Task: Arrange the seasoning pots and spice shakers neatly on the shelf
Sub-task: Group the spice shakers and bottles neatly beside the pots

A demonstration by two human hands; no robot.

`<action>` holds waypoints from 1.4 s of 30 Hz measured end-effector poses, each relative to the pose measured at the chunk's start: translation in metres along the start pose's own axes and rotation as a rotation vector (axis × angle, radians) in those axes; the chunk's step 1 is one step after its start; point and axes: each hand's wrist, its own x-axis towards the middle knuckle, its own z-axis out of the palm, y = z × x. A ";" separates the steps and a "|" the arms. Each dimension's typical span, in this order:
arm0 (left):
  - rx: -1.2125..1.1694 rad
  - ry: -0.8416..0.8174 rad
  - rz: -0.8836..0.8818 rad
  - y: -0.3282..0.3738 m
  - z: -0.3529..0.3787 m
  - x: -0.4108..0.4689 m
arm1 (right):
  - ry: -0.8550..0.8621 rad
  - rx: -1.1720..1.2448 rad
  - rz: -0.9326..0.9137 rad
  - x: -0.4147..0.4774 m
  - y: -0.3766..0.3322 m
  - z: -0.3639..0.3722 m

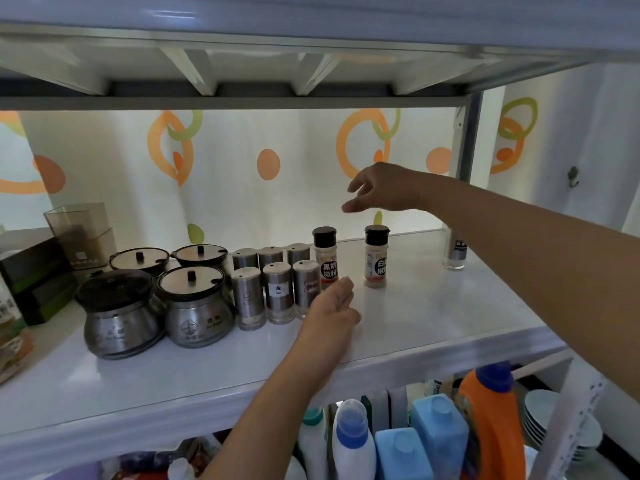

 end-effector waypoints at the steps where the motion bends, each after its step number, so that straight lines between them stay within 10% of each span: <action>1: -0.003 -0.001 0.004 0.000 0.000 0.000 | 0.042 0.044 0.018 -0.004 0.003 -0.002; 10: -0.010 0.009 0.013 -0.002 -0.001 0.001 | 0.494 0.685 0.196 -0.054 0.037 0.064; 42: 0.067 0.114 0.084 0.001 -0.015 -0.026 | 0.229 0.467 0.095 -0.080 0.023 0.145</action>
